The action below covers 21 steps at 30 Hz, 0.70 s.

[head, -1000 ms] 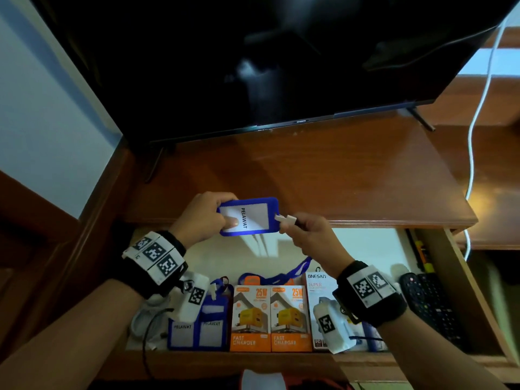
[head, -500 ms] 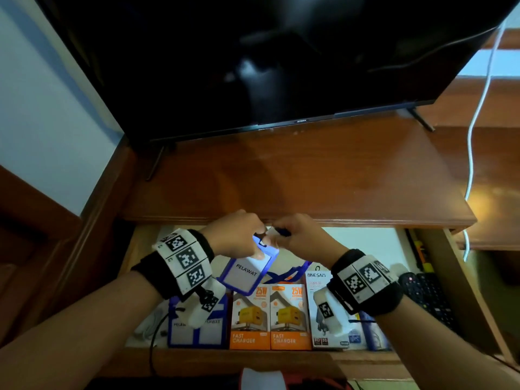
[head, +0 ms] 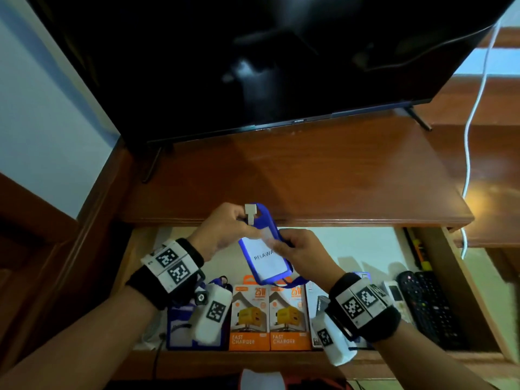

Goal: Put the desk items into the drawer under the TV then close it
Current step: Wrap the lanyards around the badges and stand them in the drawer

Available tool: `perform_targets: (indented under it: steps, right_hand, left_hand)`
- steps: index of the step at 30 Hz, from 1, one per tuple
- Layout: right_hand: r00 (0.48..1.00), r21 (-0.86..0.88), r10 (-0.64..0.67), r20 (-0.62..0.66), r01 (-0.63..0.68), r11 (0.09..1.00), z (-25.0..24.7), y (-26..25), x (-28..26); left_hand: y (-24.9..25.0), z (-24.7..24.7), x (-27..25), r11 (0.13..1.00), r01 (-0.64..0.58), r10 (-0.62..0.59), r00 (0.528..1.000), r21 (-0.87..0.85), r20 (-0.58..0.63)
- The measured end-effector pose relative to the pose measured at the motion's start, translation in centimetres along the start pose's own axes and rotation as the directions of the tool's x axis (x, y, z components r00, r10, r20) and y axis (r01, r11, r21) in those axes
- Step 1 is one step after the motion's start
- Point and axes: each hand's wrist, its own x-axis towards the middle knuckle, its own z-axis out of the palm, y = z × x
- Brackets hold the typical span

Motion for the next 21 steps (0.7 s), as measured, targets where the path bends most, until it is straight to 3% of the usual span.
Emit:
perform_targets:
  steps: [5, 8, 10, 12, 14, 16, 18, 21]
  right_hand:
    - [0.958, -0.157, 0.064, 0.279, -0.021, 0.987, -0.6, -1.2, -0.1]
    - [0.930, -0.214, 0.034, 0.365, 0.048, 0.976, -1.0, -2.1, -0.2]
    - [0.942, -0.112, 0.009, 0.337, 0.031, 0.993, -1.6, -2.0, 0.0]
    - [0.975, 0.139, -0.007, 0.220, -0.025, 0.990, -2.6, -1.1, 0.5]
    - [0.993, 0.406, 0.072, 0.095, -0.105, 0.908, -3.3, 0.3, 0.8]
    - [0.989, 0.543, 0.146, 0.036, -0.142, 0.827, -3.0, 1.5, 0.8]
    - [0.985, 0.493, 0.172, -0.003, -0.148, 0.857, -1.9, 2.3, 0.6]
    - [0.988, 0.274, 0.131, -0.086, -0.103, 0.956, -0.5, 2.0, 0.9]
  left_hand:
    - [1.1, -1.6, -0.5, 0.918, -0.095, -0.029, 0.952, 0.384, 0.305]
    - [1.3, -1.4, -1.0, 0.816, -0.185, -0.051, 0.921, 0.547, 0.387]
    - [1.4, -1.3, -1.3, 0.824, -0.150, -0.045, 0.944, 0.546, 0.327]
    - [1.4, -1.5, -1.6, 0.883, -0.079, -0.037, 0.971, 0.463, 0.236]
    - [1.6, -2.0, -1.9, 0.965, -0.032, -0.015, 0.985, 0.261, 0.173]
    - [1.9, -2.1, -2.1, 1.000, -0.020, 0.017, 0.996, 0.025, 0.088]
    - [2.0, -1.6, -1.7, 0.991, -0.010, 0.005, 0.999, -0.130, -0.042]
    - [1.4, -0.5, 0.1, 0.985, -0.015, -0.029, 0.967, -0.170, -0.254]
